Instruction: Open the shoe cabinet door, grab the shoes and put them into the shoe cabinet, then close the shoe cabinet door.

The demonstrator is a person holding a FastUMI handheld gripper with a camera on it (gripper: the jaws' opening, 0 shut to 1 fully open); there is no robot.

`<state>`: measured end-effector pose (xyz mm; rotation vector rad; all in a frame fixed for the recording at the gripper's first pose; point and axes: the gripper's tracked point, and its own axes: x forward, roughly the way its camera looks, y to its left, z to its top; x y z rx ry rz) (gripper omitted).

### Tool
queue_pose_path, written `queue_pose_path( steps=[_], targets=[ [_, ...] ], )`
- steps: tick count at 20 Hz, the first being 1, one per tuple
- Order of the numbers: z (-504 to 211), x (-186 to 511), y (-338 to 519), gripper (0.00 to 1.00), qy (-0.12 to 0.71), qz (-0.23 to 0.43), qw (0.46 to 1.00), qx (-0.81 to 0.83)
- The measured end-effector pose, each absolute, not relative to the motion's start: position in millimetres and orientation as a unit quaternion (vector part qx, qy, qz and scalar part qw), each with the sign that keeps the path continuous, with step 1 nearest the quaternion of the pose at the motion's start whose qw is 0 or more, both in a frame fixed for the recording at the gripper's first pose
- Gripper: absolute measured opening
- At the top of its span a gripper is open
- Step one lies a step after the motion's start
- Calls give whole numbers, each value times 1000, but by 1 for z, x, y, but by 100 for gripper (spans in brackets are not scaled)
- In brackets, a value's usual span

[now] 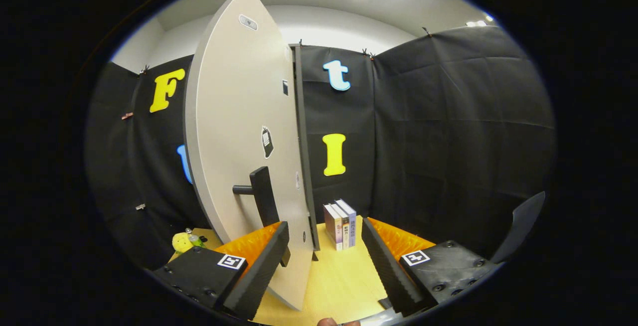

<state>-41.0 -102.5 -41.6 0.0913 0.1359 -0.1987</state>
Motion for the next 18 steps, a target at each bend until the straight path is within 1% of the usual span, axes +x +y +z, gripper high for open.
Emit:
queue_pose_path(
  steps=[5,11,18],
  targets=[
    [-46,-26,-60,98,71,-49,995,53],
    [-62,-20,-10,98,93,18,994,54],
    [-63,-16,-9,98,90,21,994,62]
  ],
)
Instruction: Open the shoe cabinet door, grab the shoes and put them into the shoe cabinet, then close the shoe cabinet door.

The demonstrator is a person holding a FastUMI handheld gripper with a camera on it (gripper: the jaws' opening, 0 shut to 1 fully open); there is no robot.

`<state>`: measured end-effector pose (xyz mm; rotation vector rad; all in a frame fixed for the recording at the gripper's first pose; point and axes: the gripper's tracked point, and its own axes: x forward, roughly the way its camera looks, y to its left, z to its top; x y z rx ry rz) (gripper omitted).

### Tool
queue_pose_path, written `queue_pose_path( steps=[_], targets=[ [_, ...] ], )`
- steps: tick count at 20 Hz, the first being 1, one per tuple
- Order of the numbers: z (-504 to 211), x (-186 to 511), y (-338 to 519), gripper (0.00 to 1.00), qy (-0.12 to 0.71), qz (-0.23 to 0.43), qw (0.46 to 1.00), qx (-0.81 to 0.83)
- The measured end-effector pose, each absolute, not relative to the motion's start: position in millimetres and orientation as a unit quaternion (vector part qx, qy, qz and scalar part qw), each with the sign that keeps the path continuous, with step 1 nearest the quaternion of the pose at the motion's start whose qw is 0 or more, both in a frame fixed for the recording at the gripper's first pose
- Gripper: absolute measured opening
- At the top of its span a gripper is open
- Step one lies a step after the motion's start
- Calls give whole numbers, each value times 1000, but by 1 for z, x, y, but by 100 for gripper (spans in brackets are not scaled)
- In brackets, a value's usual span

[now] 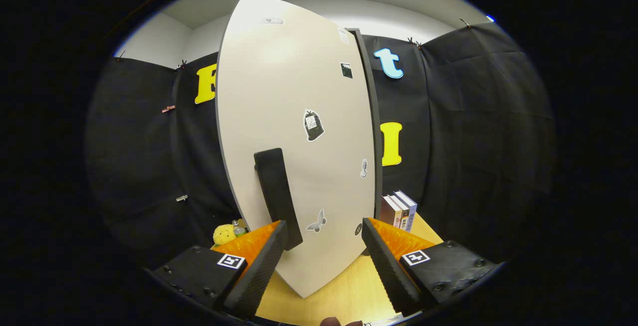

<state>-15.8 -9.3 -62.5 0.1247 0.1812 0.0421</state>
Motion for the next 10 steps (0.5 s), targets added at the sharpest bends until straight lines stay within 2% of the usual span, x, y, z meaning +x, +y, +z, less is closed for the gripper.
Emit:
queue_pose_path(
  steps=[10],
  targets=[
    [-67,1,-6,98,89,19,993,78]
  ],
)
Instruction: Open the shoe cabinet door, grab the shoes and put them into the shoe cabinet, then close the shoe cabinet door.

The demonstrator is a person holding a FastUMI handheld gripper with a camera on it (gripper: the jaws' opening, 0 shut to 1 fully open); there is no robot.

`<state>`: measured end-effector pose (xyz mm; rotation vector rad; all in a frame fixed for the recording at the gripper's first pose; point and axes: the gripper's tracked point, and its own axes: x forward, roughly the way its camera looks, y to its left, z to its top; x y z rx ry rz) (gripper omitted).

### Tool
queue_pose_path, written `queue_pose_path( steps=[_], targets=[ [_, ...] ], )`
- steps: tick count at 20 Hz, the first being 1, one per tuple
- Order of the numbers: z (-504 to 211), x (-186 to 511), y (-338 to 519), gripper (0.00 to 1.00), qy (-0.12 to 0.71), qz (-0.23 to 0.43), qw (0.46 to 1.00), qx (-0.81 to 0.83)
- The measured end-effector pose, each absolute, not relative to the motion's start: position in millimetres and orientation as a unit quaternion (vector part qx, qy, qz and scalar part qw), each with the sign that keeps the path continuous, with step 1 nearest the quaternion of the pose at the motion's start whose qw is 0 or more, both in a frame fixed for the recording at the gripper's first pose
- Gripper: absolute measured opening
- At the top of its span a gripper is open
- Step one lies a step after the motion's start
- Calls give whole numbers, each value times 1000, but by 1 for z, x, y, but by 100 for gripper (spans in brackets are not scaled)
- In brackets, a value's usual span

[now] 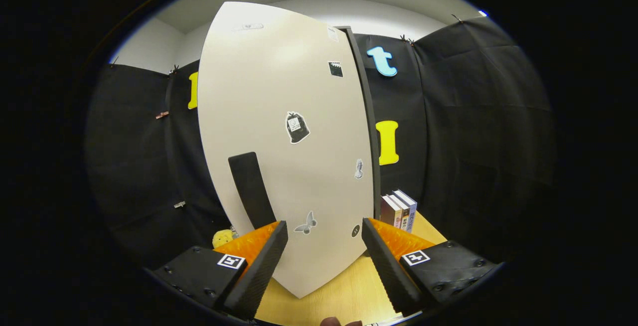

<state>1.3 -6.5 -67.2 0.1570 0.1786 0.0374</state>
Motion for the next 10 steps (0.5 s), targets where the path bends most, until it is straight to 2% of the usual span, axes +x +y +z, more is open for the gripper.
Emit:
queue_pose_path(
  steps=[10],
  targets=[
    [-70,15,11,98,86,32,993,69]
  ],
)
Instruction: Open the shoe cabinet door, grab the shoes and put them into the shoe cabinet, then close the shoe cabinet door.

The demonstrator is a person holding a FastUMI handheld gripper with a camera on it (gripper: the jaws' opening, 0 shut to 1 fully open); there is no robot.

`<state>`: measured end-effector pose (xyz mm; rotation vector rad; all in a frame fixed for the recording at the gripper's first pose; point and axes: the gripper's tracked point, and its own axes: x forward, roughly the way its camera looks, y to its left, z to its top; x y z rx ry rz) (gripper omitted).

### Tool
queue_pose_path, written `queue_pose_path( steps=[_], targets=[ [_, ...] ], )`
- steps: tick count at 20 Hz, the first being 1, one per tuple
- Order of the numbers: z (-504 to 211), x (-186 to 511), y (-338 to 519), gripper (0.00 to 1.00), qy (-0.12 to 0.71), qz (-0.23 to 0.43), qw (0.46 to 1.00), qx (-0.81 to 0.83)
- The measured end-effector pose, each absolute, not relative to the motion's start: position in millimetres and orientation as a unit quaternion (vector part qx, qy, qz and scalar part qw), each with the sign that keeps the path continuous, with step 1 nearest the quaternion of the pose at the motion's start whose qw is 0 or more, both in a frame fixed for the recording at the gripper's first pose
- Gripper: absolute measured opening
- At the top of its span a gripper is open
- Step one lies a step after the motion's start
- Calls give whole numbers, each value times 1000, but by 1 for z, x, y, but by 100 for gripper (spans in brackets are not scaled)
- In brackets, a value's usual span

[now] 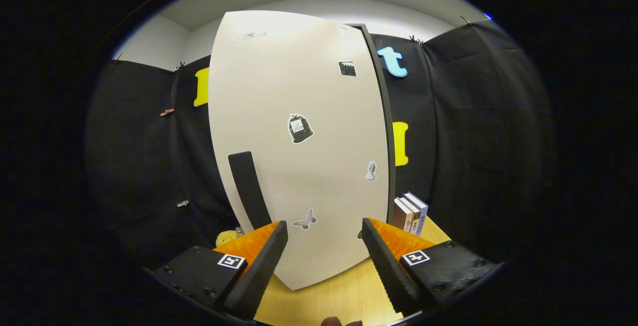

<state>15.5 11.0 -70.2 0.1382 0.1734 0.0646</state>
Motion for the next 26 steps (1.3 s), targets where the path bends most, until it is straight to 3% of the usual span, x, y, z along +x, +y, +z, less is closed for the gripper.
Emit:
queue_pose_path(
  steps=[26],
  targets=[
    [-66,2,-6,98,75,7,995,67]
  ],
)
